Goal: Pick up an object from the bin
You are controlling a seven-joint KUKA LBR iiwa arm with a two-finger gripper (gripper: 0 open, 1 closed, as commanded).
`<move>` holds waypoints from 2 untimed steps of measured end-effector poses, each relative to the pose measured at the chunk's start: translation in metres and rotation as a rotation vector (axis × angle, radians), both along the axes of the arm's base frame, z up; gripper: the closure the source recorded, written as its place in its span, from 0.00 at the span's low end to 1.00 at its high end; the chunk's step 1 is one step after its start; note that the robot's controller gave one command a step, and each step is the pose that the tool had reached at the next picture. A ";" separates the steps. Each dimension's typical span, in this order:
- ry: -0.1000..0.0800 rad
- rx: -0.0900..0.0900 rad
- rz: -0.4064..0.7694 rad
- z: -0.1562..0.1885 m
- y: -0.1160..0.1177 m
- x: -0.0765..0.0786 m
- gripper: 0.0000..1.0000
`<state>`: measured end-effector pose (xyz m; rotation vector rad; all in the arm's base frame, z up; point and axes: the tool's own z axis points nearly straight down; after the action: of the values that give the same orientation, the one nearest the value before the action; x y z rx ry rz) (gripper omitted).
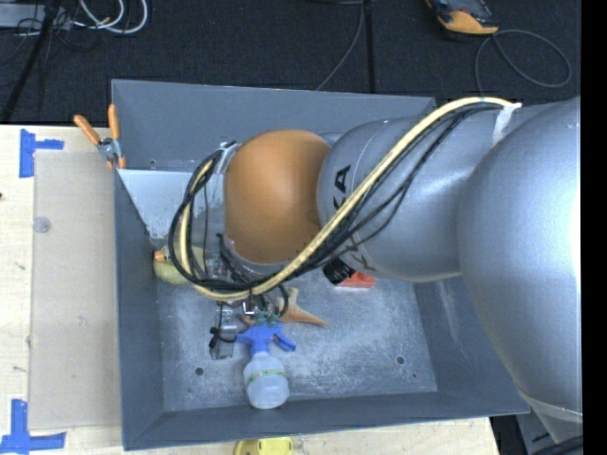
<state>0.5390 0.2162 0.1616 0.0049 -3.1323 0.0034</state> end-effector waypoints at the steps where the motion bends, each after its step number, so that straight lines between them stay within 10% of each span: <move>1: -0.007 0.002 -0.005 0.005 -0.001 0.002 0.00; 2: -0.007 0.004 0.092 -0.040 -0.043 0.017 0.00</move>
Offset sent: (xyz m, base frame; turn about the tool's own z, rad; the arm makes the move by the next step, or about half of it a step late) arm 0.0323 -0.0945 -0.0916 -0.1825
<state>0.5558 0.1734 0.1220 0.1491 -3.1359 -0.0015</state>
